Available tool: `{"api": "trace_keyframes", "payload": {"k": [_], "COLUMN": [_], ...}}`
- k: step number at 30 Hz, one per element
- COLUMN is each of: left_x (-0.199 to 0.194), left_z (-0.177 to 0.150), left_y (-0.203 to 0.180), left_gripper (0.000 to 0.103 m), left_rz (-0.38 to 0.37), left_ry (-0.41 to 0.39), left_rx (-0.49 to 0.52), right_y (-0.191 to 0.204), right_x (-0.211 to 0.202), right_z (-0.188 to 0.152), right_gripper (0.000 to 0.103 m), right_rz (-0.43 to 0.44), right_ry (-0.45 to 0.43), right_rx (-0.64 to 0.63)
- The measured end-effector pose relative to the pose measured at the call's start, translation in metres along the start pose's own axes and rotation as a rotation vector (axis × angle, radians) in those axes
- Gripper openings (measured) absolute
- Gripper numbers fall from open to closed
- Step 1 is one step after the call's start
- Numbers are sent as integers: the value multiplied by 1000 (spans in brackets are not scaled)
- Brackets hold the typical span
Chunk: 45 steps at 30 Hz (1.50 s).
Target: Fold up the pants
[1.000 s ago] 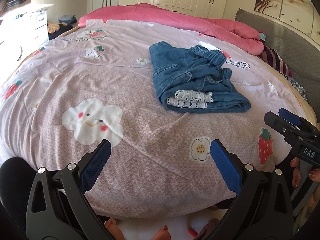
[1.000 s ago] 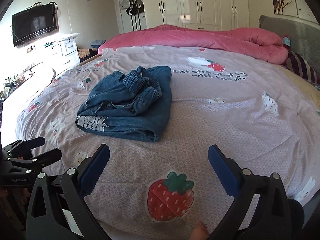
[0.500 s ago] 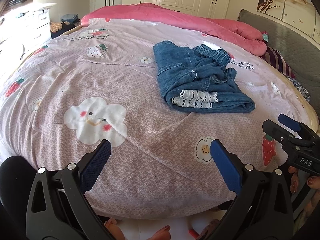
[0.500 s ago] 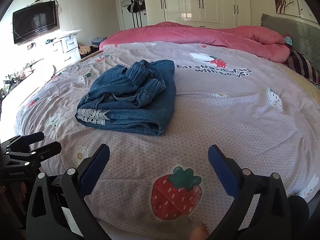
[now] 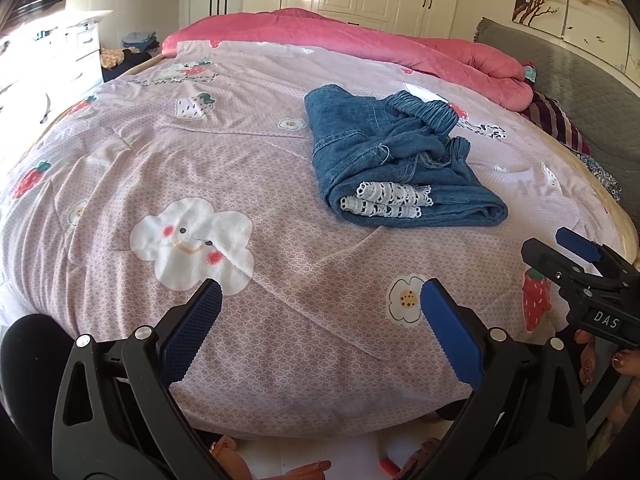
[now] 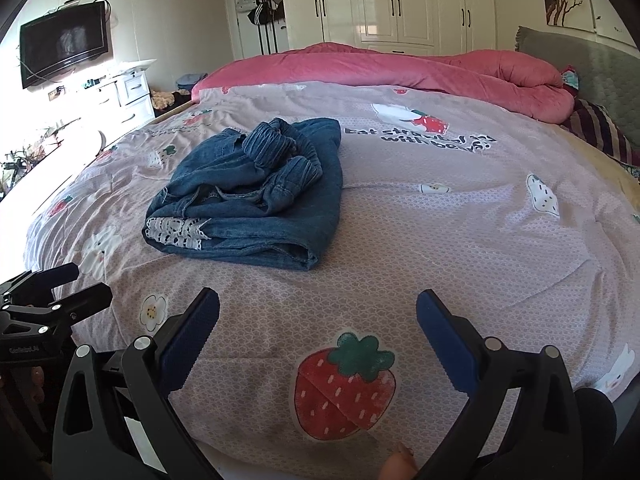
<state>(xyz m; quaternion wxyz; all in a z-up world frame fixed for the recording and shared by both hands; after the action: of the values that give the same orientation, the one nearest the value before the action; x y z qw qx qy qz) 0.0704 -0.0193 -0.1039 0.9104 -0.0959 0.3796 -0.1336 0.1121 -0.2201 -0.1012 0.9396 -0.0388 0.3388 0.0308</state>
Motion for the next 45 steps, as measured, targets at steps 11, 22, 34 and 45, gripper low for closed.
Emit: {"api": "trace_keyframes", "payload": {"k": [11, 22, 34, 45], "left_x": [3, 3, 2, 5], "left_z": [-2, -3, -2, -3], "left_y": [-2, 1, 1, 0], "left_gripper": [94, 94, 94, 94], "left_rz": [0, 40, 37, 40], "left_ry": [12, 15, 16, 26], "left_rx": [5, 22, 22, 32], "right_y": [-3, -4, -3, -5], "right_x": [2, 4, 1, 1], "right_z": [-1, -3, -3, -3], "right_gripper": [99, 99, 99, 99], "right_rz": [-17, -32, -34, -28], "right_ry": [0, 4, -4, -1], "right_rx": [-1, -4, -6, -5]}}
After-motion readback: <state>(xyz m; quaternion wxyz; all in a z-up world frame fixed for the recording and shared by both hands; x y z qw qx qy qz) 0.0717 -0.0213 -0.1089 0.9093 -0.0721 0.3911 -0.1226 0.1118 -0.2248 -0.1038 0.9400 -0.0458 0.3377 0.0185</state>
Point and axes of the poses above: each gripper's, at about its wrist camera, not at the fingertips, and x roughly the way its jaws point, y to its left, z to its top, the point moved 10 cm from there along x, roughly the way its jaws point, and after that the axes turned 13 degrees about -z, right-handed, at the moved point
